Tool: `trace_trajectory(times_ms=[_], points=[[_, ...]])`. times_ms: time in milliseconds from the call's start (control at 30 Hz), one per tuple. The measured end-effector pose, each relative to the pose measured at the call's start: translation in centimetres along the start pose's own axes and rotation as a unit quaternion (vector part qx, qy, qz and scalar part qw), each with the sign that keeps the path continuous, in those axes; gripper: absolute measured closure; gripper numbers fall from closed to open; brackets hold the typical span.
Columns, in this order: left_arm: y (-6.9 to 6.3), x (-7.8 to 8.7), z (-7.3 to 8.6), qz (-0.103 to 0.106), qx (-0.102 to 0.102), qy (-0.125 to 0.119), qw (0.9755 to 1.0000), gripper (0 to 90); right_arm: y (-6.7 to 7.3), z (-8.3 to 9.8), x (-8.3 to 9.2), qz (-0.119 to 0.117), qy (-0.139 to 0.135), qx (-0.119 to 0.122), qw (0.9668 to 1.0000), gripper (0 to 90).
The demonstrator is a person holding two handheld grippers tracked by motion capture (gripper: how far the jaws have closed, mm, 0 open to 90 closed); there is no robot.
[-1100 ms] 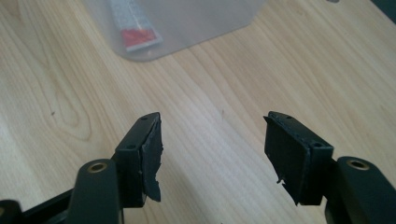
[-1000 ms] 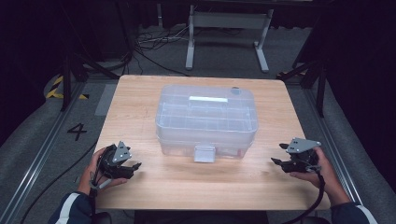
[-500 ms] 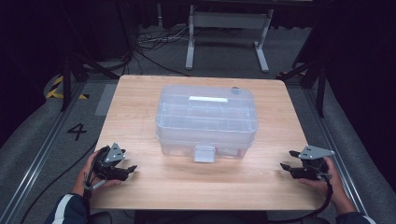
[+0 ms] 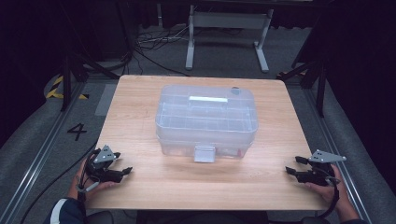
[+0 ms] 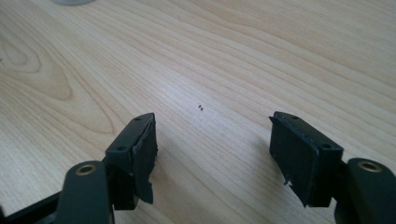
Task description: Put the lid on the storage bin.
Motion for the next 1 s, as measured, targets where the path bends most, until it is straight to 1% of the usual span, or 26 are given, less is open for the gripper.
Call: trace_trajectory(times_ms=[33, 67, 100, 167, 233, 300, 333, 367, 567, 833, 1000], points=[[0.1, 0.0, 0.1, 0.002, 0.01, 0.0, 1.0, 22.4, -0.13, 0.02, 0.05, 0.006, 0.0, -0.004, 1.0, 30.7], [0.23, 0.02, 0.13, -0.005, 0.012, 0.001, 0.9999, 21.5, -0.23, 0.05, 0.03, 0.009, 0.001, -0.007, 0.9999, 29.7], [0.24, -0.04, 0.17, -0.007, 0.015, 0.004, 0.9999, 19.0, -0.2, 0.06, -0.02, 0.006, 0.003, -0.004, 1.0, 27.6], [0.16, -0.07, 0.17, -0.004, 0.017, 0.005, 0.9998, 18.6, -0.16, 0.05, -0.05, 0.005, 0.003, -0.003, 1.0, 27.2], [0.2, -0.07, 0.17, -0.004, 0.013, 0.005, 0.9999, 17.9, -0.18, 0.03, -0.09, 0.004, 0.003, -0.002, 1.0, 27.0], [0.13, -0.07, 0.18, -0.004, 0.018, 0.005, 0.9998, 18.0, -0.18, 0.03, -0.09, 0.004, 0.003, -0.002, 1.0, 26.9], [0.12, -0.07, 0.18, -0.005, 0.019, 0.006, 0.9998, 17.9, -0.17, 0.04, -0.09, 0.004, 0.003, -0.002, 1.0, 26.9], [0.19, -0.08, 0.18, -0.012, 0.018, 0.007, 0.9998, 17.8, -0.18, 0.04, -0.09, 0.004, 0.003, -0.002, 1.0, 26.8], [0.03, -0.15, 0.12, -0.017, 0.028, 0.01, 0.9994, 16.4, -0.18, 0.01, -0.14, 0.007, 0.002, -0.003, 1.0, 26.4], [0.09, -0.25, 0.04, -0.019, 0.024, 0.01, 0.9995, 15.0, -0.19, 0.01, -0.14, 0.008, 0.003, -0.005, 0.9999, 25.9], [0.0, -0.27, 0.04, -0.019, 0.028, 0.011, 0.9994, 14.9, -0.19, 0.01, -0.14, 0.008, 0.003, -0.005, 0.9999, 25.9]])
Point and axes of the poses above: each handheld gripper's, and its own axes: x roughly backward along the jaws, z roughly out of its underside, y roughly to its left, the point moved 9 cm from there along -x, roughly forward along the jaws, and after that the axes turned 12 degrees about -z, right-handed, at the moved point
